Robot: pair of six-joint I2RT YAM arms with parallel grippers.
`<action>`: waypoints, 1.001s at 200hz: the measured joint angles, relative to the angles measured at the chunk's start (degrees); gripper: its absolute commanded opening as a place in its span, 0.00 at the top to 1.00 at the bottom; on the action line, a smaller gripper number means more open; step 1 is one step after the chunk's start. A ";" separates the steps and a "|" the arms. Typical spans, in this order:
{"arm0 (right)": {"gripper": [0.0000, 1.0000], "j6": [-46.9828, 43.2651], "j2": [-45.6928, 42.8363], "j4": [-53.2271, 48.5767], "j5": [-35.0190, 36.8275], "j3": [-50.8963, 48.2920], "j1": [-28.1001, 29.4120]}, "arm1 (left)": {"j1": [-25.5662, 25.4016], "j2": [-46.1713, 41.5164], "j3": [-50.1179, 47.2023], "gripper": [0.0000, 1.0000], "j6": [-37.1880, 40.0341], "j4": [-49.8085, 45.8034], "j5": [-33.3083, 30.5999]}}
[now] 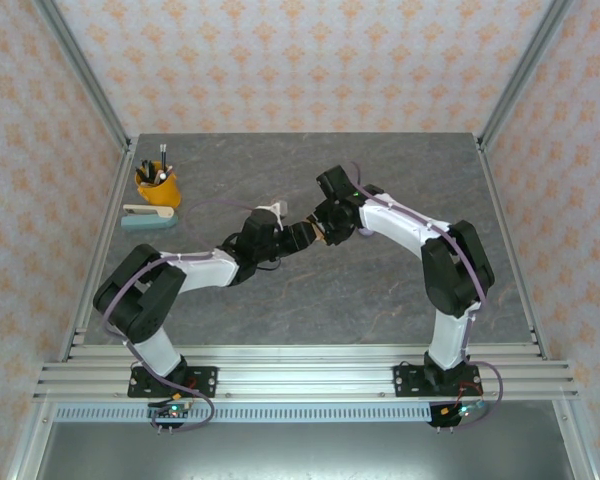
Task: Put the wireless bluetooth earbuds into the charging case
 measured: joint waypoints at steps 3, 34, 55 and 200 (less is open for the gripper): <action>0.58 0.02 0.00 0.09 0.00 -0.07 -0.04 | 0.00 0.11 0.04 0.44 0.00 0.00 0.00; 0.58 0.85 -0.11 0.96 -0.02 -0.70 -0.31 | 0.00 0.81 0.46 0.45 0.00 0.31 0.00; 0.59 1.88 -0.55 2.14 -0.31 -1.66 -0.44 | -0.24 1.07 0.46 0.46 0.07 0.81 -0.04; 0.55 -0.68 -3.74 1.18 1.07 -4.59 -1.01 | 3.17 -14.45 0.04 0.19 3.78 -6.88 -7.72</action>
